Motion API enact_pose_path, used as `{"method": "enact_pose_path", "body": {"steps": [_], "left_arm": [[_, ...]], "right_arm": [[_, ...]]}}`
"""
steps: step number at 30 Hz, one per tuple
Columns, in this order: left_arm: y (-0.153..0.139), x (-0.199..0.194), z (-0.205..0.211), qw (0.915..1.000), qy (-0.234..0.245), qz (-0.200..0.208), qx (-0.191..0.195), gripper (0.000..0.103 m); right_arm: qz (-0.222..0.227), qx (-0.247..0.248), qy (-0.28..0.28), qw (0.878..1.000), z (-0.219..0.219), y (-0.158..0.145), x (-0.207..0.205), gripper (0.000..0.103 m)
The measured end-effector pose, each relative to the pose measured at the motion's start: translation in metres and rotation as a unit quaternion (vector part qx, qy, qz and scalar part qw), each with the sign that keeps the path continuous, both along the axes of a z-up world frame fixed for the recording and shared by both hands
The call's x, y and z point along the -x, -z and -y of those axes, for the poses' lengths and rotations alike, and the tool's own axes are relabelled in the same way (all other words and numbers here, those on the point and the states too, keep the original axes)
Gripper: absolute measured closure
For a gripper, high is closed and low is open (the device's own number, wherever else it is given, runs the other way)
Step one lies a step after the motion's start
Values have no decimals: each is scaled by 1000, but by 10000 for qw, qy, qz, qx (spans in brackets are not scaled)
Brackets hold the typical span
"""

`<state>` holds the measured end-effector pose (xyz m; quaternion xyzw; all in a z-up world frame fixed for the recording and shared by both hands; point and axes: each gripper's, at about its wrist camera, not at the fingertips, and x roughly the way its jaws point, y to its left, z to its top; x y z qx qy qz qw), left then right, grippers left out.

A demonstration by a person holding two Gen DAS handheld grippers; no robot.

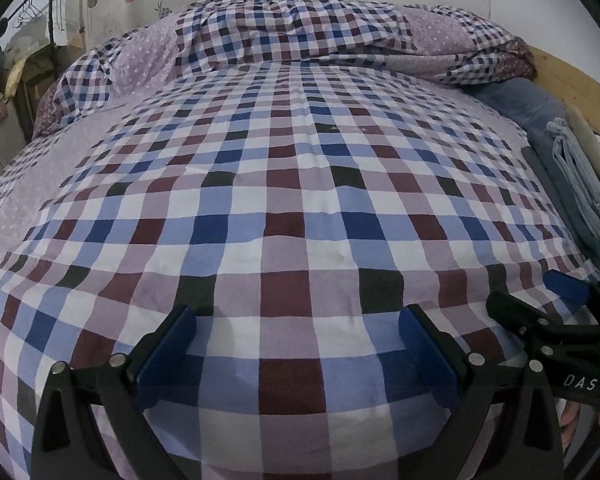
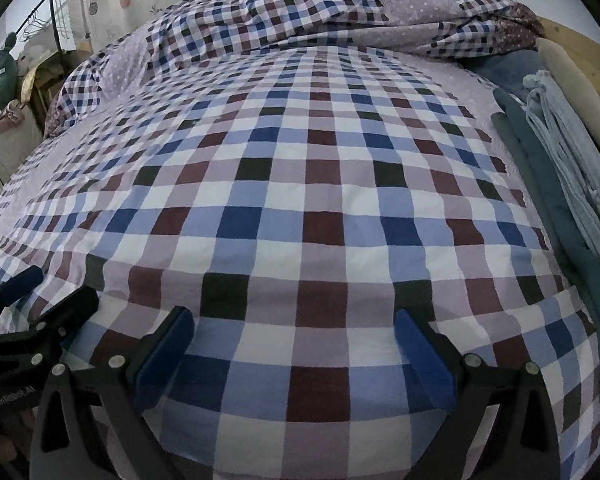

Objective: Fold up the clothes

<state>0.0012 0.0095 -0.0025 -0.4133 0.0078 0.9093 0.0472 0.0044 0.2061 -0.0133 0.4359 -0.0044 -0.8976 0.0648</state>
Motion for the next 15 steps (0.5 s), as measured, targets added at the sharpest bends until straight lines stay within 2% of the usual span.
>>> {"method": "enact_pose_path", "body": {"steps": [15], "left_arm": [[-1, 1, 3, 10000, 17, 24, -31, 0]], "right_arm": [[7, -4, -13, 10000, -1, 0, 2, 0]]}}
